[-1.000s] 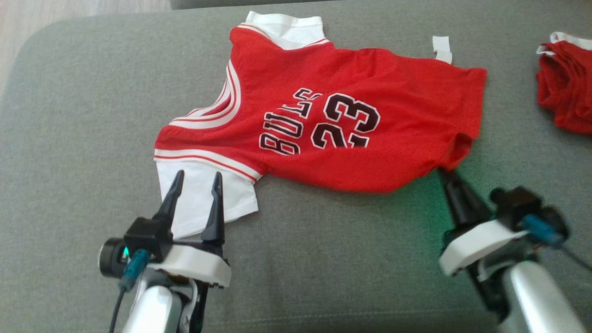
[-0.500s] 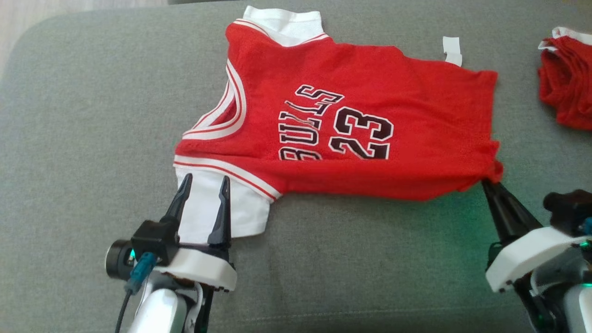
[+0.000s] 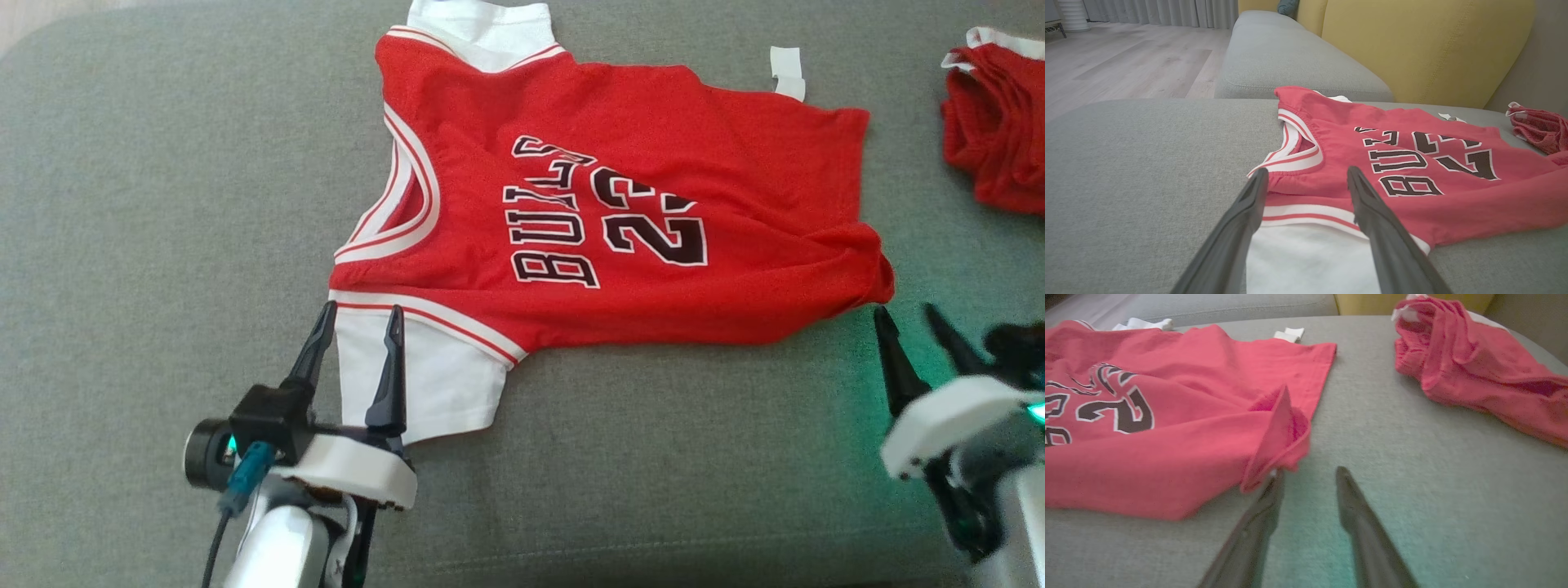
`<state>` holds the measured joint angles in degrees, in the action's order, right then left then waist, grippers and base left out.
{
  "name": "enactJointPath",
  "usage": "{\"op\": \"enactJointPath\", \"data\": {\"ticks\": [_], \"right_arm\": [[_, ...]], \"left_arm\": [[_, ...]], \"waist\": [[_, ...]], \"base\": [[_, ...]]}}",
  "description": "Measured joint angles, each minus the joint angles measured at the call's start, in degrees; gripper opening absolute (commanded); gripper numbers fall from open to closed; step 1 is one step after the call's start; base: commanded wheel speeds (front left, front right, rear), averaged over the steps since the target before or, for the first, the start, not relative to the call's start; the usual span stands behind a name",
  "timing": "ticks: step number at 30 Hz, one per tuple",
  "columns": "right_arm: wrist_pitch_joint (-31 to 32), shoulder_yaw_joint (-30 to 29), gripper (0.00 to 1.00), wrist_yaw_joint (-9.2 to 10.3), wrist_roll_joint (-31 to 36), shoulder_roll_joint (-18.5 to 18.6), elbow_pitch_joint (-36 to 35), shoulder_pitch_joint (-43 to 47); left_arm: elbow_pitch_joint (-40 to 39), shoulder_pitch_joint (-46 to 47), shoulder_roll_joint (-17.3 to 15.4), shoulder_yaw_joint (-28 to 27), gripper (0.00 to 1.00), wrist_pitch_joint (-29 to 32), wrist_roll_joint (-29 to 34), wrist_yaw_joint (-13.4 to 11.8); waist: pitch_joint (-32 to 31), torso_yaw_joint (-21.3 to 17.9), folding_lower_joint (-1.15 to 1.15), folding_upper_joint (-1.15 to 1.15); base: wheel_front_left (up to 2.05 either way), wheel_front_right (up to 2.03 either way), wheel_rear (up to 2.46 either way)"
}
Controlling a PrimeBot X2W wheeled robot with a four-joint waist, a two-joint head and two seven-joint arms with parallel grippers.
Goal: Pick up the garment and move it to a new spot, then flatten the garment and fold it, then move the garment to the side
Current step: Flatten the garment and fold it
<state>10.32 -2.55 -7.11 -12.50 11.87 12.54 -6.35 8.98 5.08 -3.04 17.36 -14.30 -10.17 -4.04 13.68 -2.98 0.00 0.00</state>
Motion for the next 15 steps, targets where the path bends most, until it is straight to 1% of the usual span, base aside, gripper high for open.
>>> {"op": "enactJointPath", "data": {"ticks": [3, 6, 8, 10, 12, 15], "right_arm": [[-1.57, -3.31, 1.0, 0.0, 0.78, -0.11, -1.32, 2.57], [-2.34, -5.02, 1.0, 0.0, 1.72, -1.56, -5.6, 4.95], [-2.25, -4.34, 1.0, 0.0, 1.93, -3.82, -8.92, 5.91], [-2.03, -2.07, 1.0, 0.0, 1.87, -5.24, -10.21, 6.41], [-1.48, -0.73, 1.0, 0.0, 1.37, -5.91, -9.75, 6.7], [-2.3, -0.4, 1.0, 0.0, 0.81, -5.99, -6.7, 6.6]], "left_arm": [[-0.01, 0.0, 0.0, -0.05, 1.0, 0.0, 0.0, -0.02], [-0.03, 0.0, 0.01, -0.12, 1.0, 0.0, 0.0, -0.03], [-0.03, 0.0, 0.01, -0.12, 1.0, 0.0, 0.0, -0.03], [-0.04, 0.01, 0.01, -0.12, 1.0, 0.0, 0.0, -0.01], [-0.03, 0.03, 0.01, -0.1, 1.0, 0.0, 0.0, 0.01], [-0.03, 0.43, 0.02, -0.05, 1.0, 0.0, 0.01, 0.02]], "waist": [[0.14, -0.11, 0.0, 0.0], [0.26, -0.25, 0.0, 0.0], [0.36, -0.32, 0.0, 0.0], [0.56, -0.36, 0.0, 0.0], [0.78, -0.36, 0.0, 0.0], [1.09, -0.07, 0.0, 0.0]], "base": [[0.0, 0.0, 0.0], [0.0, 0.0, 0.0], [0.0, 0.0, 0.0], [0.0, 0.0, 0.0], [0.0, 0.0, 0.0], [0.0, 0.0, 0.0]]}}
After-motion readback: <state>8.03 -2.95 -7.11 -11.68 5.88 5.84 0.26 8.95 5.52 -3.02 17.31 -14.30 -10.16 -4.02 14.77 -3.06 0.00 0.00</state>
